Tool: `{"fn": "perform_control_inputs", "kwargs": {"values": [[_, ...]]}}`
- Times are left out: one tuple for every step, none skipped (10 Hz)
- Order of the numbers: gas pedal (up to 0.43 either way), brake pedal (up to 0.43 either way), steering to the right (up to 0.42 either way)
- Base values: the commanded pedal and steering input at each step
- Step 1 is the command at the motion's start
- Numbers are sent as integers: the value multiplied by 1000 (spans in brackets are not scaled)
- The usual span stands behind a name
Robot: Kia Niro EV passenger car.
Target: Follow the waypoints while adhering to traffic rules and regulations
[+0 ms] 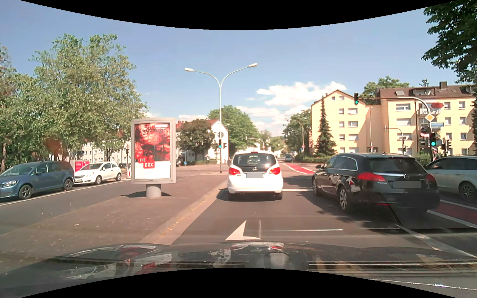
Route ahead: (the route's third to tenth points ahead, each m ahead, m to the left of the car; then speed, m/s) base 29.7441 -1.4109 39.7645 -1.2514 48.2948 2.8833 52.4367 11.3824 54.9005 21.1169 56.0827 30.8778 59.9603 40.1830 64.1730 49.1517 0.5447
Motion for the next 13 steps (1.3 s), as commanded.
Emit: {"fn": "perform_control_inputs", "kwargs": {"values": [[197, 0, 12], [209, 0, 11], [228, 0, 12], [240, 0, 12], [268, 0, 12], [280, 0, 11], [299, 0, 11], [331, 0, 11], [331, 0, 11], [339, 0, 9], [339, 0, 8], [339, 0, 8], [339, 0, 8]]}}
